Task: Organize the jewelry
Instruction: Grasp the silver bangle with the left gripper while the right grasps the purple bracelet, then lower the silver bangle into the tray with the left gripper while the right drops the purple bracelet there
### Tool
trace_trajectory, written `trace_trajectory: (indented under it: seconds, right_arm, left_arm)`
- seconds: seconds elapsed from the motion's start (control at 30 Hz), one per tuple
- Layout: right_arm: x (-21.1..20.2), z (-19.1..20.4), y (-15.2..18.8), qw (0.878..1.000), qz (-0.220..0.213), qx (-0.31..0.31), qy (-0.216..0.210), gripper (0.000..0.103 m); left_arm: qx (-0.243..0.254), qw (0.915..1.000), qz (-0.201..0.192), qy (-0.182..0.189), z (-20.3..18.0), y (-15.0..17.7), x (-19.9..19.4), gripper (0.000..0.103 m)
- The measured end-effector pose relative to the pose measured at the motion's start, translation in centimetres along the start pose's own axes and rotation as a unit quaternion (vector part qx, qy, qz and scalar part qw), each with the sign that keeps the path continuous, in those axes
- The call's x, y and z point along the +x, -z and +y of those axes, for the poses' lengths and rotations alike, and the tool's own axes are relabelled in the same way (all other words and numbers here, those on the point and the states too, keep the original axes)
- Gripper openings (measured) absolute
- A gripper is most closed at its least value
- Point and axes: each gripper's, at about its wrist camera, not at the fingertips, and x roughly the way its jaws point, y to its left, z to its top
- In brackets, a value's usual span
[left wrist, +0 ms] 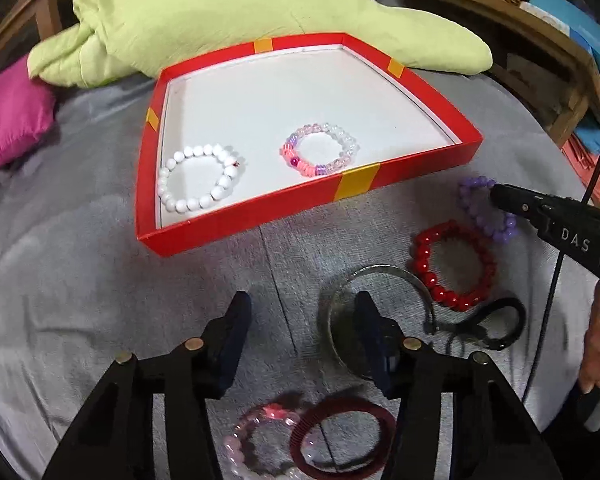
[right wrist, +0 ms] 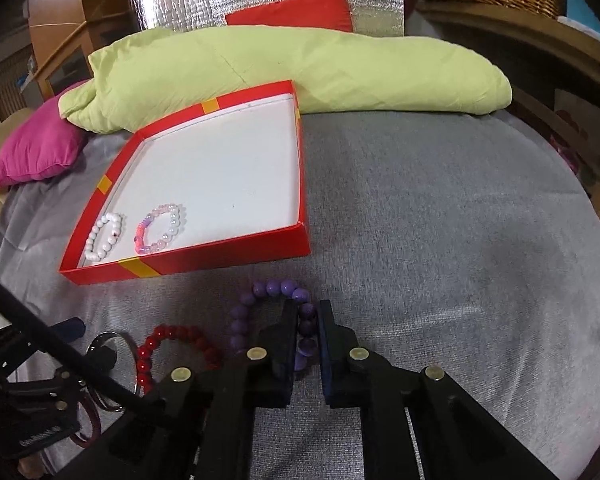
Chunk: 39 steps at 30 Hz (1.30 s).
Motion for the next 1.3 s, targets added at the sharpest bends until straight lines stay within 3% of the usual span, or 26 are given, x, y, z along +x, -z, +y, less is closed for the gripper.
trace_trajectory:
  seconds: [0.07, 0.23, 0.57, 0.8, 1.07, 1.3]
  right_arm:
    - [-0.1, 0.0, 0.0, 1.0, -0.001, 0.002, -0.001, 0.011]
    - [-0.8, 0.1, -0.1, 1.0, -0.013, 0.006, -0.017, 0.011]
    - [-4.2, 0.9, -0.7, 0.994, -0.068, 0.003, -0.088, 0.011]
    - [-5.8, 2.1, -2.2, 0.985, -0.108, 0.007, -0.137, 0.011]
    - [-4.2, 2.9, -5.9, 0.979, -0.111, 0.045, -0.166, 0.011]
    - [-0.1, 3.4, -7.8, 0.982, -0.08, 0.06, -0.158, 0.011]
  left_arm:
    - [0.001, 1.0, -0.007, 0.0, 0.1, -0.1, -0.1, 0.018]
    - [0.002, 0.9997, -0.021, -0.007, 0.3, -0.2, -0.7, 0.004]
    - [-0.016, 0.9947, -0.099, 0.023, 2.3, -1.0, -5.6, 0.004]
    - [-0.058, 0.9877, -0.145, 0.014, 4.0, -2.5, -7.2, 0.004]
    - [-0.101, 0.9848, -0.14, -0.02, 6.2, -5.4, -4.3, 0.004]
    - [-0.109, 0.9847, -0.132, -0.03, 6.4, -8.1, -1.6, 0.004]
